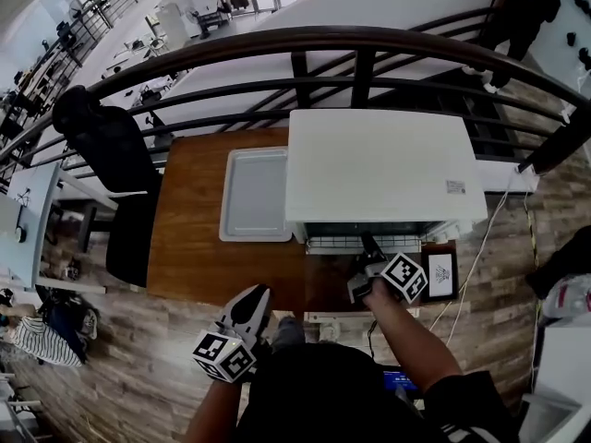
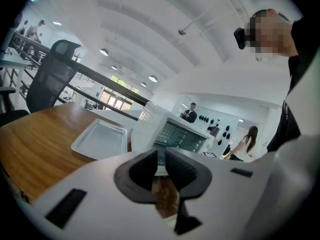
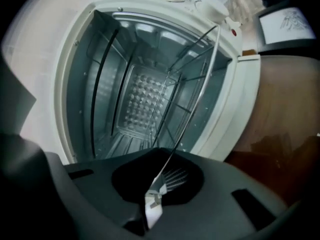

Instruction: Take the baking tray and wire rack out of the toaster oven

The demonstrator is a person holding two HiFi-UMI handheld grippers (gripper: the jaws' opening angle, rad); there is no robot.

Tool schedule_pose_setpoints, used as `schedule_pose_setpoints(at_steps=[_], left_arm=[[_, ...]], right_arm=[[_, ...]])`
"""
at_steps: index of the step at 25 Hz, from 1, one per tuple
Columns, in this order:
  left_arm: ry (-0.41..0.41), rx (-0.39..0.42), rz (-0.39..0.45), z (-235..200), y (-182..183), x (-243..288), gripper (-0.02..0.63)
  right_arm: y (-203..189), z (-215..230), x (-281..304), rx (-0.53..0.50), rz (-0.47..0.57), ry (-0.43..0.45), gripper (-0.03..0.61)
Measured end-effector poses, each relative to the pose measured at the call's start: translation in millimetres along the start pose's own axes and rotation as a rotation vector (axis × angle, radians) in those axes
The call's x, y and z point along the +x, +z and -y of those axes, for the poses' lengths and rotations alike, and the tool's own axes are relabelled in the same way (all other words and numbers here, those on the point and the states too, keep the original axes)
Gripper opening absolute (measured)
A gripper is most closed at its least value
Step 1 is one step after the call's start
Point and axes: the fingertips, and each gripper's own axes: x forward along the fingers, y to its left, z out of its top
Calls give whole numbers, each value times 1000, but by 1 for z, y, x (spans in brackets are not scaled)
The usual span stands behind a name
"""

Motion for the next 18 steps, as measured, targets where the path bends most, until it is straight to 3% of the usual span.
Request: schedule_pose_setpoints(at_steps=[9,18], left_arm=[[12,-41,-20,11,-26,-22,54],[-118,-30,-62,21,-31,-31,54]], right_arm=[[-23,10,-38,4,-34,12,-2],[-53,15,-90,8,-12,-2,-3]])
